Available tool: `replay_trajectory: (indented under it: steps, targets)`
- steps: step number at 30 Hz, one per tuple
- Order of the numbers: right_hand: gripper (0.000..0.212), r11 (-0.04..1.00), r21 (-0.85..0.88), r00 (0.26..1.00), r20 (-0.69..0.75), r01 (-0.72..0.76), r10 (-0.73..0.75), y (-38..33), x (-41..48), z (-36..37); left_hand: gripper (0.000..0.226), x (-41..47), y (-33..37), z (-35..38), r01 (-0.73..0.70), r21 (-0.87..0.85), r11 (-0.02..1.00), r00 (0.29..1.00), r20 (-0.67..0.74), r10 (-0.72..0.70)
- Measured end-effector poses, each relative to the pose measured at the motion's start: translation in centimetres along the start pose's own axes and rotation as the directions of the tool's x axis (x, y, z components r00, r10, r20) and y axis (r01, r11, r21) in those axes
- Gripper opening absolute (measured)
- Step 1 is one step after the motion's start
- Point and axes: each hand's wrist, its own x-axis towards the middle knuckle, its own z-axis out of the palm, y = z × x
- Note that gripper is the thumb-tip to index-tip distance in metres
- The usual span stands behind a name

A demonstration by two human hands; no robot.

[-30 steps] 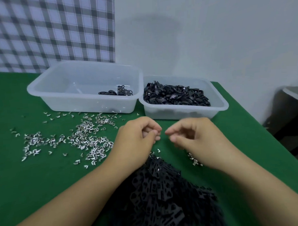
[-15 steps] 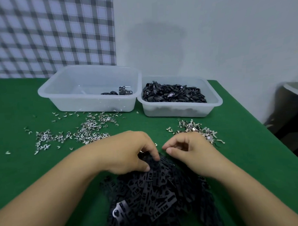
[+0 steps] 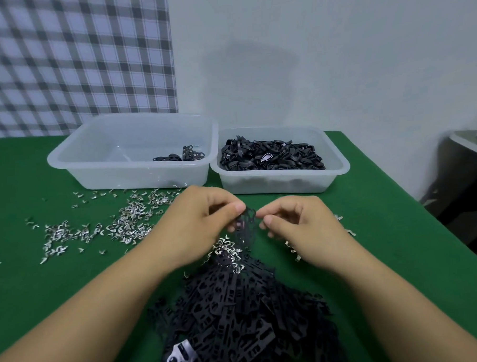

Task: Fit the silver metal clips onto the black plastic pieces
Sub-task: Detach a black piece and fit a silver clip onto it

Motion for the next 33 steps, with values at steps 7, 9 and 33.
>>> replay_trajectory:
  steps: [7,9,33]
  targets:
    - [0.014,0.961,0.276,0.999,-0.045,0.006,0.007,1.0,1.3,1.1,0.023,1.4,-0.9,1.3,0.142,-0.128,0.982,0.99,0.004,-0.143]
    - [0.016,0.949,0.316,0.999,-0.048,0.007,0.009,1.3,1.4,1.2,0.026,1.6,-1.0,1.6,0.147,-0.126,0.981,0.989,0.019,-0.145]
    - [0.013,0.887,-0.462,0.954,-0.273,-0.014,-0.127,3.4,2.7,-0.1,0.015,2.1,-4.6,4.1,0.048,-0.362,0.931,0.882,-0.423,-0.21]
